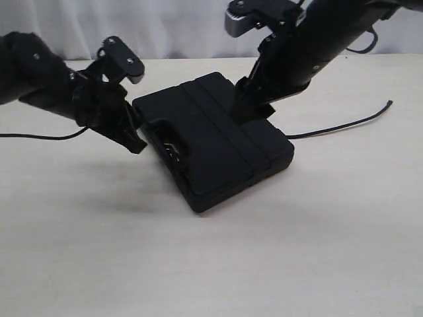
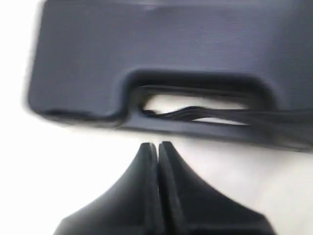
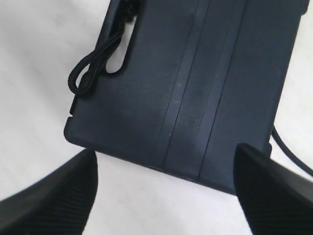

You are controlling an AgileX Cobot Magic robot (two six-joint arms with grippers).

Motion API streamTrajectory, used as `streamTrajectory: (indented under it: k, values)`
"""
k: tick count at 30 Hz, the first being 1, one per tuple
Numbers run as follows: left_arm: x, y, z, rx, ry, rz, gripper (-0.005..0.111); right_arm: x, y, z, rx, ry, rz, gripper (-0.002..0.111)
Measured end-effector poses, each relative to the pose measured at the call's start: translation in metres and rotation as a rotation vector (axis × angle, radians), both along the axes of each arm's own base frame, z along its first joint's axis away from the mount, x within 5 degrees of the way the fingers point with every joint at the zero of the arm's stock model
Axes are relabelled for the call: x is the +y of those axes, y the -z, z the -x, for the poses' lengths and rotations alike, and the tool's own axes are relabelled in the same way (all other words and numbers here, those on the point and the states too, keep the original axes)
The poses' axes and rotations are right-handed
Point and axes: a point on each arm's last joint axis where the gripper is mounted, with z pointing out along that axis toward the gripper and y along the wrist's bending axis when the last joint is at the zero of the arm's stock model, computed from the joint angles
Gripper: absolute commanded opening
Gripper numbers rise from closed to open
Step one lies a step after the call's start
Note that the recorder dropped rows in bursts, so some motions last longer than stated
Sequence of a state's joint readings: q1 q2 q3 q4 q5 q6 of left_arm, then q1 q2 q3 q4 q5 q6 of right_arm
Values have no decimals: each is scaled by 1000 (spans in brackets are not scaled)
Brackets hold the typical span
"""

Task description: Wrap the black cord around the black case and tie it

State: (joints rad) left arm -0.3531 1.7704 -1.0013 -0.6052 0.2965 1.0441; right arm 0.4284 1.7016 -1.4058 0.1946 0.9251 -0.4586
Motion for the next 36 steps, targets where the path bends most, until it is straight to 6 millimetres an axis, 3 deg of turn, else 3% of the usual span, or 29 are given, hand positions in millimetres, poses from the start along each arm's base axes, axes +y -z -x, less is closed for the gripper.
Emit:
streamTrajectory:
  k: [3, 7, 10, 12, 15, 18, 28, 32, 36]
  values:
    - [21, -4, 6, -153, -175, 10, 0, 26, 0, 12, -60, -32, 63, 71]
    - [58, -12, 6, -268, -390, 35, 0, 76, 9, 47, -104, -254, 136, 71]
    - [71, -12, 5, -257, -458, 55, 0, 108, 36, 68, -133, -388, 172, 71]
    - [71, -11, 5, -250, -461, 59, 0, 118, 58, 64, -163, -394, 206, 68]
    - [71, -11, 5, -244, -459, 60, 0, 125, 95, 48, -209, -346, 285, 63]
    - [71, -11, 5, -244, -460, 61, 0, 127, 112, 38, -262, -322, 329, 57]
    - [71, -11, 5, -244, -460, 61, 0, 130, 113, 28, -377, -298, 332, 5]
    - [71, -11, 5, -244, -460, 61, 0, 128, 122, 27, -361, -305, 375, 4]
    - [71, -11, 5, -243, -461, 62, 0, 126, 119, 26, -372, -305, 396, 4]
